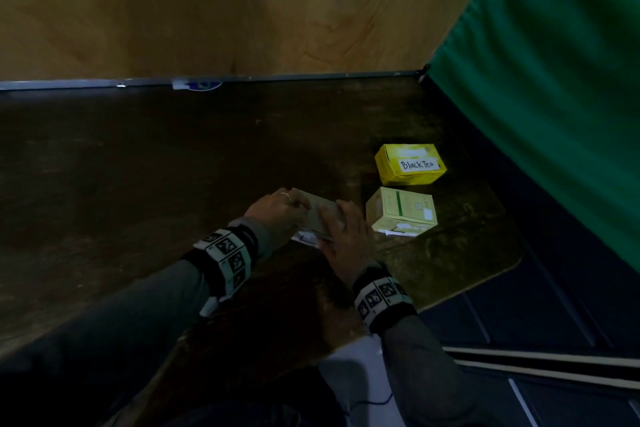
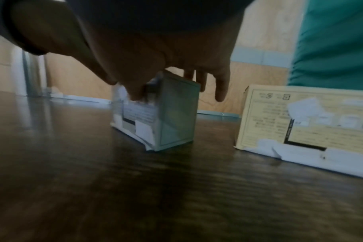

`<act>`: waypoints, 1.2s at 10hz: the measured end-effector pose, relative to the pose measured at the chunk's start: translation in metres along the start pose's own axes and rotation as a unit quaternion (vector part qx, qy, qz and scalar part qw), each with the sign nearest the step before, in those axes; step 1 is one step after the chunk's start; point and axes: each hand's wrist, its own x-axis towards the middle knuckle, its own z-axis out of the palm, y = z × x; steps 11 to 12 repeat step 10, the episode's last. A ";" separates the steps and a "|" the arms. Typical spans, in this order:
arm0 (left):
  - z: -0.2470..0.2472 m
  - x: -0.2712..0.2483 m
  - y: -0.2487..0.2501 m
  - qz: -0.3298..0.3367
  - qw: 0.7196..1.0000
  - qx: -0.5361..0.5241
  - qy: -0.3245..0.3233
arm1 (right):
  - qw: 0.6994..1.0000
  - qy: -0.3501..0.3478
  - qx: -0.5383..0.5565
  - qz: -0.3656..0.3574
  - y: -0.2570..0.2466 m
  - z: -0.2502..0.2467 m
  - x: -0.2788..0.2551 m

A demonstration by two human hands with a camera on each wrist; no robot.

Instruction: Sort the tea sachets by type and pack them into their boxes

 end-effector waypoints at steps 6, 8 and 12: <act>0.038 -0.035 -0.008 -0.155 0.959 0.024 -0.236 | 0.990 0.053 -0.009 0.132 0.033 -0.013 -0.020; 0.052 -0.048 -0.009 -0.166 0.952 0.053 -0.252 | 0.988 0.031 0.005 0.150 0.017 -0.027 -0.026; 0.040 -0.066 -0.007 -0.167 0.952 0.005 -0.255 | 0.963 0.152 0.128 0.181 0.019 -0.014 -0.101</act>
